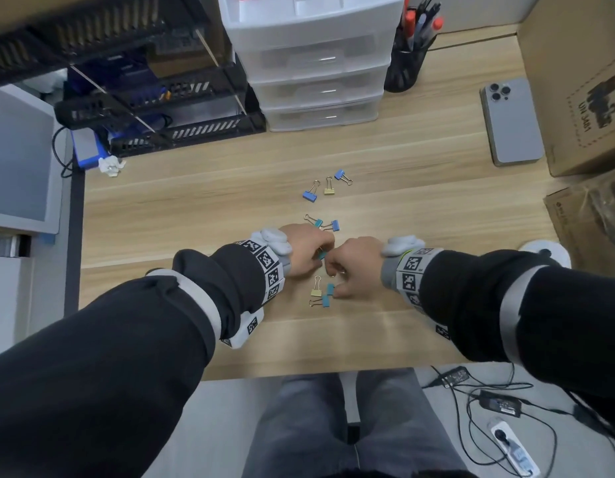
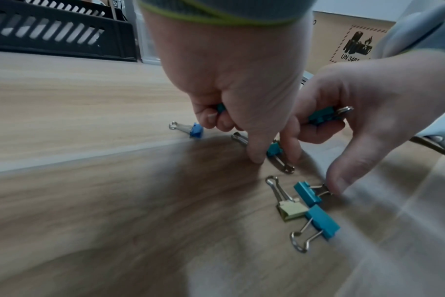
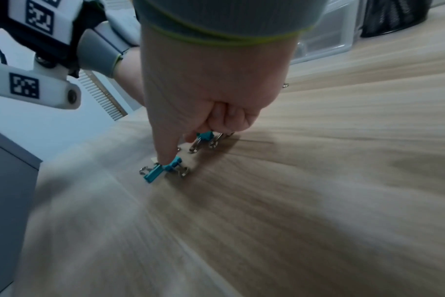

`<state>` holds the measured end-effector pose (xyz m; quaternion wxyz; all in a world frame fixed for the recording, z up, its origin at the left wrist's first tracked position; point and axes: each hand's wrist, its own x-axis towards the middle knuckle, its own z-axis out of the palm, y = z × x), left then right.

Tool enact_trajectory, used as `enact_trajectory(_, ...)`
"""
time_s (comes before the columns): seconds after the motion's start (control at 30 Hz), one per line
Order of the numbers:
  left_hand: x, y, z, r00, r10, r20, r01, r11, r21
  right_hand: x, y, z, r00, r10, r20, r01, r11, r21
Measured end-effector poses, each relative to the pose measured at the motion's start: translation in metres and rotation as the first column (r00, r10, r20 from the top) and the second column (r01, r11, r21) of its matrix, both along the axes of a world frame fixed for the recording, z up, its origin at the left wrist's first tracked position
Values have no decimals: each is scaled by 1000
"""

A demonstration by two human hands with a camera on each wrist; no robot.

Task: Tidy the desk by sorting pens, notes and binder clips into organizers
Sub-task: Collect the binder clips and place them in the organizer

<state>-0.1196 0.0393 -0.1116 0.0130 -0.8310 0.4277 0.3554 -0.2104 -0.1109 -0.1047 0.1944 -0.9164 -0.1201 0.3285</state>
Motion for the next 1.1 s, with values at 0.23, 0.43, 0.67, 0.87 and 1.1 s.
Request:
enact_trajectory(0.23,-3,3,-4,994,22,103,-18,999,-36,-3,6,-9,996,8,83,-4,999,-41)
enact_trajectory(0.43,3,14,7,975,177,136,-156,976,-149,0,5,-6,997,43,68,-38,996,-78)
enact_trajectory(0.67,5,17,11,966,214,148,-208,977,-55,2,-7,-6,997,4,-73,-3,1000,7)
enact_trajectory(0.87,2,15,3,972,215,96,-214,977,-22,-2,-30,-3,988,-124,-91,132,986,97)
enact_trajectory(1.1,-5,-4,-4,953,228,201,-237,971,24,0,-53,4,911,-374,-172,405,892,203)
